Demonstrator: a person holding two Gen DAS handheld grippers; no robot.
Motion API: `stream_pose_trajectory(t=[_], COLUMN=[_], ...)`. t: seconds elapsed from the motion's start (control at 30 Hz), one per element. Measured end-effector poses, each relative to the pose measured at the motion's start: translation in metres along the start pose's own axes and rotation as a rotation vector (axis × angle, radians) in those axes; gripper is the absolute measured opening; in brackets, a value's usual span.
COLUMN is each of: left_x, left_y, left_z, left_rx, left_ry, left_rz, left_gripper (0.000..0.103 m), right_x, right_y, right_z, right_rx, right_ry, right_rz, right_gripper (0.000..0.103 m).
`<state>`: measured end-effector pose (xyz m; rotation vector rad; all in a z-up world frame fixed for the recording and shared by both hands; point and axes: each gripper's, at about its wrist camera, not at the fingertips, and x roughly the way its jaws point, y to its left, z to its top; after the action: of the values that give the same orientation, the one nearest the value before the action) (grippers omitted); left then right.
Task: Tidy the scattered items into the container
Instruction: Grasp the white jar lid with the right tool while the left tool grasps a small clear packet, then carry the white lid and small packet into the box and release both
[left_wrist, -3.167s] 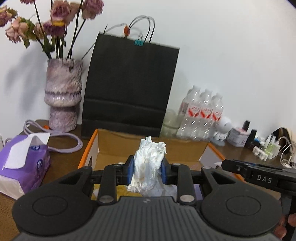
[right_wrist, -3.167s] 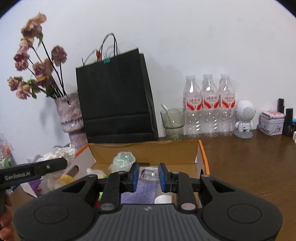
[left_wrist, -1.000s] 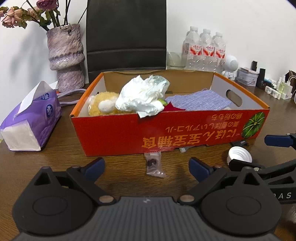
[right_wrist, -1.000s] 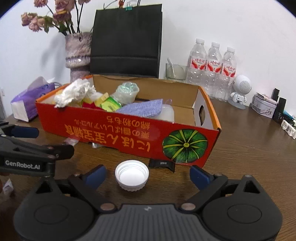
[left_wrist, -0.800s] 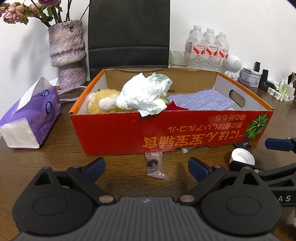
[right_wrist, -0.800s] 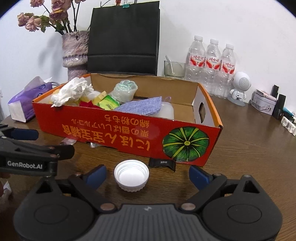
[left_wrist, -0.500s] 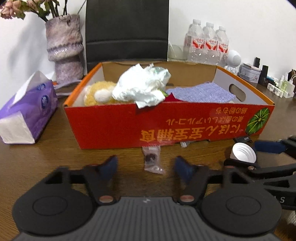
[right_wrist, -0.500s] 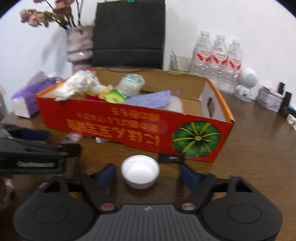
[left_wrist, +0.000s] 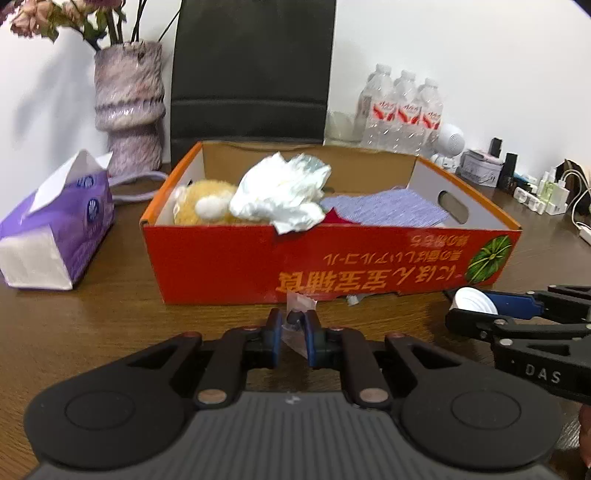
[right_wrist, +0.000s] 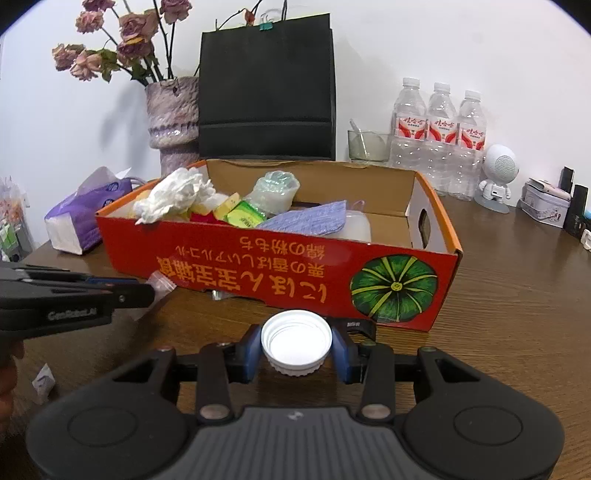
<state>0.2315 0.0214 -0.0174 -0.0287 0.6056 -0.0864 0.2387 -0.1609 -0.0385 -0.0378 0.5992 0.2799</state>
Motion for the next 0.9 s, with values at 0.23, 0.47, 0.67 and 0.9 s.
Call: stream_pose_trajectory(t=[0.23,0.47,0.67,0.9], left_x=[-0.019,-0.052,-0.062,-0.04], left_y=[-0.006,-0.009,-0.009,0.004], left_z=[-0.003,0.006,0.039,0.08], left_rx=[0.019,-0.006,-0.02,-0.105], left_ry=[-0.04,-0.129,-0.215,-0.285], left_rz=[-0.03,-0.079,-0.088,-0.056], left_gripper=[0.014,0.014,0.014,0.013], right_x=[-0.012,-0.038,-0.048,-0.033], right_y=[0.0,-0.001,-0.007,-0.013], right_z=[-0.002,0.006,0.036,0.08], right_rx=[0.0,0.021,0.027,0.033], right_ry=[-0.034,-0.113,-0.187,-0.252], right_rz=[0.012,0.032,0.039,0.006], right_gripper=[0.039,0.039,0.039,0.039])
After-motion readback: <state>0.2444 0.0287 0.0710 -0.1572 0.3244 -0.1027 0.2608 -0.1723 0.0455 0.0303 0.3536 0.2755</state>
